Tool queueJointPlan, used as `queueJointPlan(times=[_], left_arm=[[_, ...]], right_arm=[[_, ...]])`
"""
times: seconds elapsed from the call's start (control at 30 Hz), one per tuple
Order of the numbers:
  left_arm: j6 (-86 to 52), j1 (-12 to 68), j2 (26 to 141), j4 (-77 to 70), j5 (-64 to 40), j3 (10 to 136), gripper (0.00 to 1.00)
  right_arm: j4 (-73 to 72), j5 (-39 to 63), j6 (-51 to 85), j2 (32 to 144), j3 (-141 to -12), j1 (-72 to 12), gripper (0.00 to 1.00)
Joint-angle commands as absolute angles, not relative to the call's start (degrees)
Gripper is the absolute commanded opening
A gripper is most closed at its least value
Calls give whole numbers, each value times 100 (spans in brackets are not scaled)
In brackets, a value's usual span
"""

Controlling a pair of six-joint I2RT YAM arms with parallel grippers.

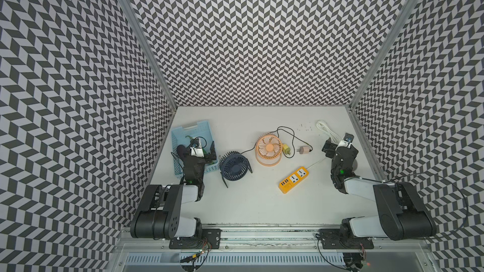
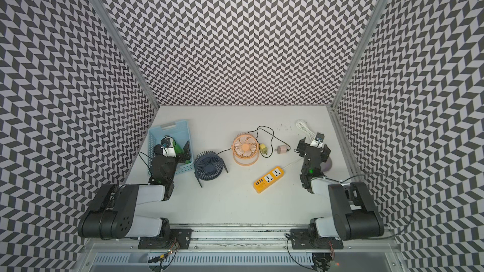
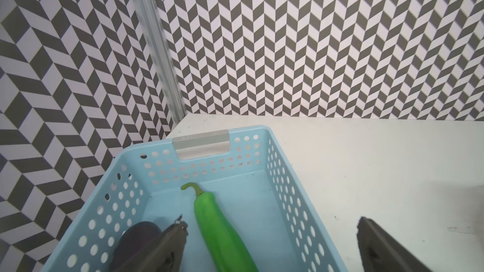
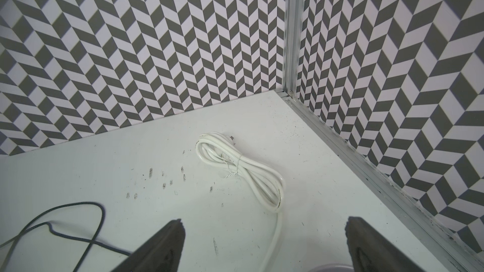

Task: Unplug the desk fan from the power strip
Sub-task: Reset both arms

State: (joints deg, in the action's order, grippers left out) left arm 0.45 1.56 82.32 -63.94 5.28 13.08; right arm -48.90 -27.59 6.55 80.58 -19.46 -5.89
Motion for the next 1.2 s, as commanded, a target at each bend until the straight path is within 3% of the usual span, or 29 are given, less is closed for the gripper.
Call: queueJointPlan(times=[0.0, 0.2, 0.37, 0.47, 0.53, 0.67, 0.83, 1.17], left_arm=[[85, 122, 8559, -7472, 208, 1069, 100], [176, 167, 8823, -7297, 206, 1291, 100], [140, 133, 8853, -7122, 193, 1409, 100], [44, 123, 8885, -6965, 365, 1505, 100], [44, 115, 8880, -6971, 369, 1503, 100], [-22, 89, 8862, -7035, 482, 1462, 100], [-101, 76, 8847, -7089, 570, 1421, 100], [0, 108, 8854, -6987, 438, 1474, 100]], right_arm=[[-6074, -2880, 528, 8023, -1665, -633, 99], [-6597, -2721, 434, 8310, -1514, -694, 97], [-6997, -1918, 53, 8500, -1403, -680, 100], [-8493, -2043, -37, 9157, -1069, -676, 100], [-7181, -1941, 106, 8765, -1396, -649, 99], [-8214, -1980, 23, 9073, -1097, -640, 100], [-7281, -1962, 117, 8802, -1404, -626, 99], [-7413, -1980, 131, 8842, -1389, -631, 100]])
